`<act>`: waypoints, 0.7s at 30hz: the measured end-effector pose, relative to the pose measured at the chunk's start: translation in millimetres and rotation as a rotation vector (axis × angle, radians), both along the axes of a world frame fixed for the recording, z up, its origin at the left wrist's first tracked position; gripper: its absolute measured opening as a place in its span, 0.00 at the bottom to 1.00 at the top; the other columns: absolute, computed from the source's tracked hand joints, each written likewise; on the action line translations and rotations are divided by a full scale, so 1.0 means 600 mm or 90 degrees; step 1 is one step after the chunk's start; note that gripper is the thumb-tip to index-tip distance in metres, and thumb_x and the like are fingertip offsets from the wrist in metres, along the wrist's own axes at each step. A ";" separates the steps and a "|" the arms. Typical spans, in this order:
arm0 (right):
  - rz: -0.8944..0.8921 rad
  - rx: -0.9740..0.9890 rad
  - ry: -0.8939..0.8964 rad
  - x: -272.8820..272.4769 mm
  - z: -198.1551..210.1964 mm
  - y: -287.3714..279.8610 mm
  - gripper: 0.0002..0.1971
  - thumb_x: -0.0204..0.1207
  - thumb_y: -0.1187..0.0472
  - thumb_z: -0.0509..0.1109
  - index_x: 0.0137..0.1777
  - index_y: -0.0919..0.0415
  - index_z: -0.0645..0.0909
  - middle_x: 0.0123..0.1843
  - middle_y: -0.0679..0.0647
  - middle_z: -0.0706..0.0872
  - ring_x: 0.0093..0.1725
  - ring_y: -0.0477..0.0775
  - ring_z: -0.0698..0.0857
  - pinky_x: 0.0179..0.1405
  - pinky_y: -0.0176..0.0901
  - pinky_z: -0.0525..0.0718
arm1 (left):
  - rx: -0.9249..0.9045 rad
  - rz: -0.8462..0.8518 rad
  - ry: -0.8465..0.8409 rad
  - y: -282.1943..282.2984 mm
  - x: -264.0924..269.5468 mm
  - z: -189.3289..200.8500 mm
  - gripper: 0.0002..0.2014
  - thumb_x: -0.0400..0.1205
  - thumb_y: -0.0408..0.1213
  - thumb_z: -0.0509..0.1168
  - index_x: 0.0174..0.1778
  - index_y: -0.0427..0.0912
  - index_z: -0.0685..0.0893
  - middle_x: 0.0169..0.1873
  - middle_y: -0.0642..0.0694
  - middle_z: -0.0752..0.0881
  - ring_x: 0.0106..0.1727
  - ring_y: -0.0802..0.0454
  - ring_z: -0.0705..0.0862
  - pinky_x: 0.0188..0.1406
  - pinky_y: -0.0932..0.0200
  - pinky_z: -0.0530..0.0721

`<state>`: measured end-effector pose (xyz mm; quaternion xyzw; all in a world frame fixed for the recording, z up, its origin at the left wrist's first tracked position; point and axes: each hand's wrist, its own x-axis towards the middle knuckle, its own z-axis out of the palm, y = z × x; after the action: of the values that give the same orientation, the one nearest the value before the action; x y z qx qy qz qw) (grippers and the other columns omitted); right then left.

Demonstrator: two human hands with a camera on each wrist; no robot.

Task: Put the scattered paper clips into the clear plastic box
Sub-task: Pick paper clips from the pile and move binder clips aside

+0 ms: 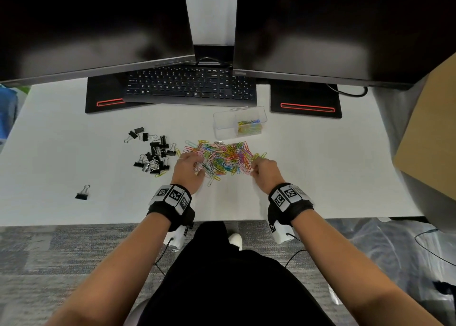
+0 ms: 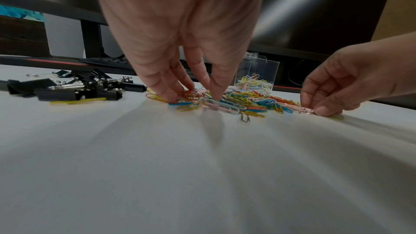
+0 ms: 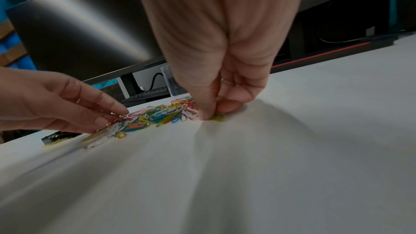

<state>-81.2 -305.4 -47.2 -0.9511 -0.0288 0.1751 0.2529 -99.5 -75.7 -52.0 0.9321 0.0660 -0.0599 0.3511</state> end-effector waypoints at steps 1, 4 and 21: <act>0.018 -0.012 0.004 0.000 0.001 -0.001 0.08 0.76 0.71 0.64 0.54 0.70 0.81 0.52 0.66 0.87 0.53 0.65 0.84 0.53 0.49 0.81 | 0.004 -0.001 0.002 0.001 0.000 -0.002 0.17 0.74 0.24 0.69 0.59 0.35 0.86 0.65 0.38 0.78 0.65 0.43 0.79 0.60 0.69 0.69; 0.046 -0.005 -0.020 0.000 0.002 -0.006 0.09 0.77 0.72 0.61 0.54 0.69 0.80 0.51 0.67 0.86 0.52 0.66 0.84 0.50 0.51 0.80 | 0.012 -0.001 0.008 0.001 -0.002 -0.004 0.18 0.72 0.22 0.70 0.59 0.34 0.86 0.65 0.37 0.78 0.65 0.43 0.79 0.59 0.72 0.67; -0.059 0.054 -0.106 0.023 -0.019 -0.020 0.14 0.74 0.76 0.66 0.56 0.69 0.87 0.55 0.70 0.79 0.51 0.67 0.83 0.54 0.34 0.72 | 0.018 0.023 -0.030 0.002 0.003 0.003 0.09 0.71 0.25 0.74 0.46 0.36 0.92 0.50 0.37 0.87 0.52 0.41 0.85 0.53 0.66 0.72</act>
<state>-67.3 -317.1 -58.6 -0.9511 -0.0133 0.0827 0.2973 -97.4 -74.4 -50.0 0.9369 0.0751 -0.0308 0.3401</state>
